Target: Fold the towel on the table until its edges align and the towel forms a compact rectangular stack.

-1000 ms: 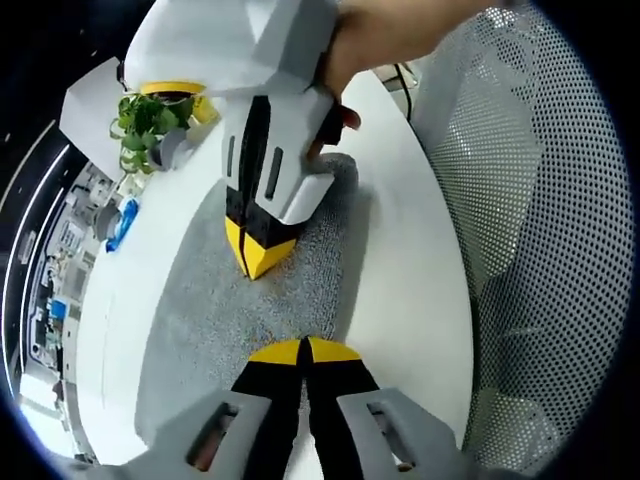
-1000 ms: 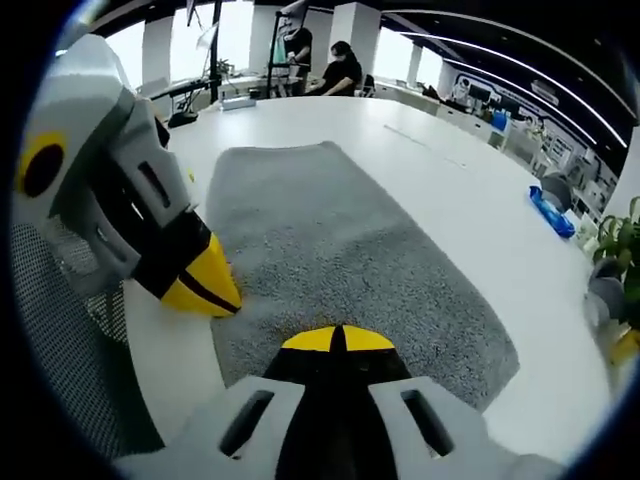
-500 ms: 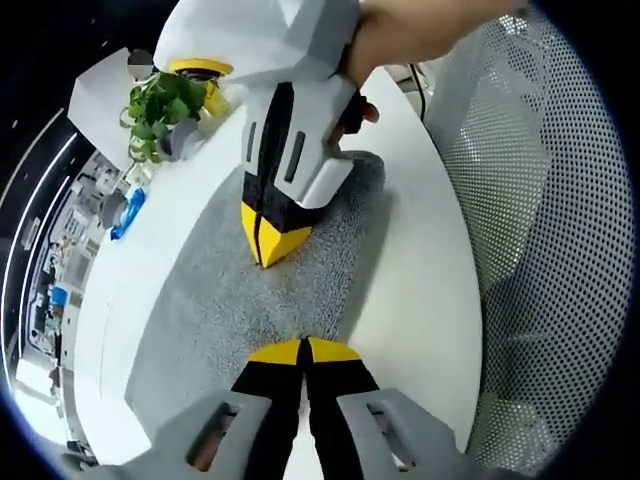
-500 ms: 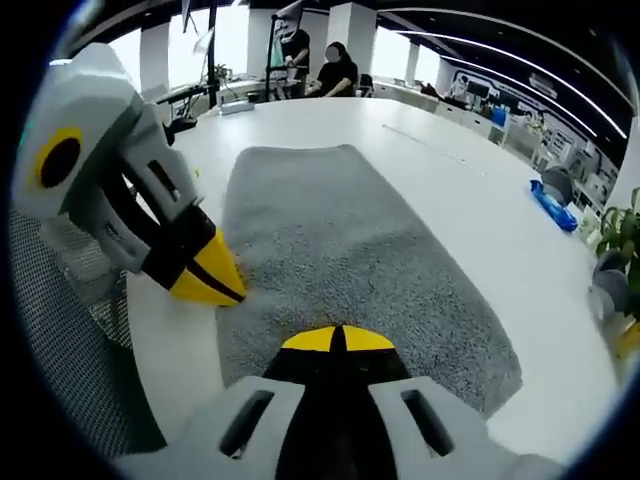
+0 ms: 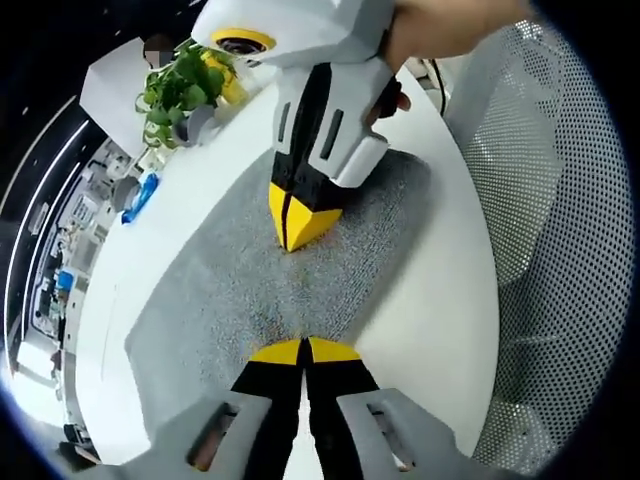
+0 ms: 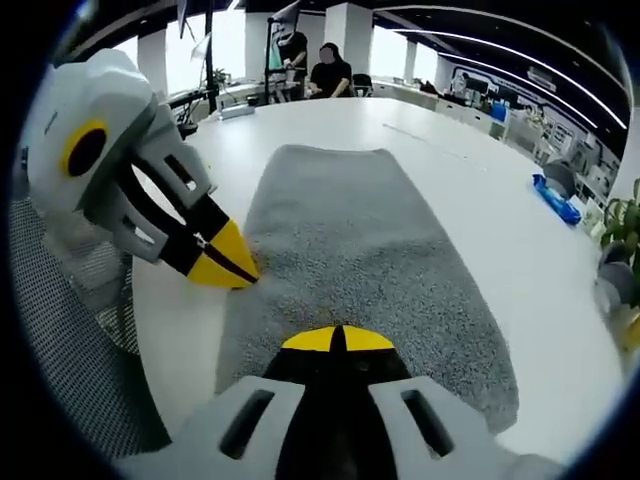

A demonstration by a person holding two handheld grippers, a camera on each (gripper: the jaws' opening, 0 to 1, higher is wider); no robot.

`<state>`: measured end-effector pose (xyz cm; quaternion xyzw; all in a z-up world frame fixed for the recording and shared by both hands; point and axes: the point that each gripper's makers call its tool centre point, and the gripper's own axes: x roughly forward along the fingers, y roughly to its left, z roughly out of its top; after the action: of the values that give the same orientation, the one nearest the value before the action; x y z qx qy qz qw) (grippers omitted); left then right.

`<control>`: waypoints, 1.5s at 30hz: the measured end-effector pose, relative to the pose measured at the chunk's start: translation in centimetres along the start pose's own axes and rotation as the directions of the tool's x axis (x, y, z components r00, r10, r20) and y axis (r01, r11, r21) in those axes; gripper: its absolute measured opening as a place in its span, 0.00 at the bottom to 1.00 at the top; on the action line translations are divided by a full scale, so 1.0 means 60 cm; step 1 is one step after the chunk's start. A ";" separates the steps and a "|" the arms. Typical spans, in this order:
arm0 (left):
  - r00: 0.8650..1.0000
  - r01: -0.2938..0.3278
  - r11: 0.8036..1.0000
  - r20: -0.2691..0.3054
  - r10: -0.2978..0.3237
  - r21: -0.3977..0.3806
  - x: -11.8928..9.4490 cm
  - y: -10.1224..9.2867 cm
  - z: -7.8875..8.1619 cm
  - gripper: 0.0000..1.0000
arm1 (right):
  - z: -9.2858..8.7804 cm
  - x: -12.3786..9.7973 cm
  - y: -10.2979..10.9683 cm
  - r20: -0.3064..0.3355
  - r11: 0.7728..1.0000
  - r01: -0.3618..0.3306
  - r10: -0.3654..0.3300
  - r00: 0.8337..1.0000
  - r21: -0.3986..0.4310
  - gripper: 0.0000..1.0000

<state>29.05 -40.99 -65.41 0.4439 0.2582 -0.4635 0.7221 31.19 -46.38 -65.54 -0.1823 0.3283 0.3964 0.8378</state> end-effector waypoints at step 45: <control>0.977 0.158 0.951 0.183 -0.111 -0.267 0.003 -0.034 0.043 0.04 | -0.026 -0.022 -0.056 -0.012 0.978 0.132 -0.132 0.991 0.159 0.00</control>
<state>27.19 -43.69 -65.18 0.2785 0.2898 -0.5057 0.7633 32.58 -50.08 -65.55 -0.1363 0.3468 0.3124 0.8738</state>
